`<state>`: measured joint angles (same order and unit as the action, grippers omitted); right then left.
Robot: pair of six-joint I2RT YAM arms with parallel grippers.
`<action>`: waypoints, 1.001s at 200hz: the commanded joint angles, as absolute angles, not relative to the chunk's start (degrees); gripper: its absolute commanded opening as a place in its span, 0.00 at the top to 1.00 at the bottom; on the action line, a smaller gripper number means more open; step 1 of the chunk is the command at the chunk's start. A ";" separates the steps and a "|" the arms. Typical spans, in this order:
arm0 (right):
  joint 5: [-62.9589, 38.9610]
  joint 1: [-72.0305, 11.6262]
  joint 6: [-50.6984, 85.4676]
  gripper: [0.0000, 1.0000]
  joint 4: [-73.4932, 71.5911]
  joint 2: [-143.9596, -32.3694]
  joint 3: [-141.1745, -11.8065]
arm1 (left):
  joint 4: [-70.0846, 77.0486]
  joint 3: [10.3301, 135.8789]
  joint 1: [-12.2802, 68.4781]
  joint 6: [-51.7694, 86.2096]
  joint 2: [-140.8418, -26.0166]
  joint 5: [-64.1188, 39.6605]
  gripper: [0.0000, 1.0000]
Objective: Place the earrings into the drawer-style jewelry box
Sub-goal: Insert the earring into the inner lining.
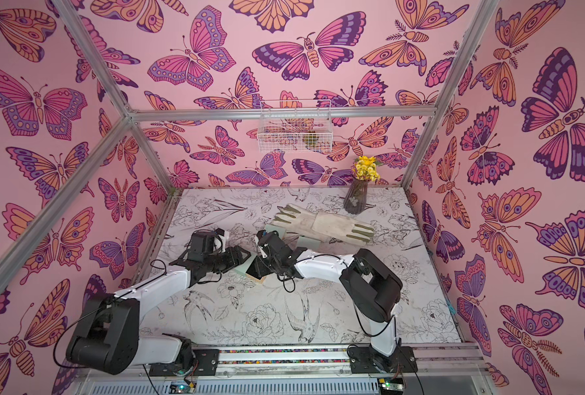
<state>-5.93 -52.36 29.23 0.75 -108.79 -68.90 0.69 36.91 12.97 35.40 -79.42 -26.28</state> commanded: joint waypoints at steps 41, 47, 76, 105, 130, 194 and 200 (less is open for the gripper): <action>-3.75 -53.31 23.94 1.00 -4.72 -111.69 -68.03 | 1.59 36.09 11.70 35.14 -81.12 -27.03 0.32; -3.69 -53.39 23.60 1.00 -4.89 -111.79 -67.90 | 1.58 35.96 11.69 35.23 -81.11 -27.01 0.32; -3.64 -53.44 22.78 1.00 -5.10 -112.14 -67.85 | 1.58 35.42 11.47 35.40 -80.86 -27.04 0.32; -3.21 -53.84 21.77 1.00 -5.10 -112.74 -67.76 | 1.56 35.42 11.43 35.57 -80.82 -27.13 0.32; -2.65 -53.96 21.01 1.00 -5.45 -113.36 -67.59 | 1.59 35.50 11.43 35.55 -80.95 -27.41 0.32; -1.67 -54.14 19.67 1.00 -5.55 -114.32 -67.85 | 1.56 35.47 11.34 35.74 -81.02 -27.52 0.33; -1.76 -54.14 19.53 1.00 -5.50 -114.38 -67.85 | 1.58 35.47 11.34 35.69 -81.02 -27.54 0.33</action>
<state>-2.68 -53.74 20.86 -5.19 -113.25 -68.03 1.34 36.29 11.90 35.64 -80.73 -26.63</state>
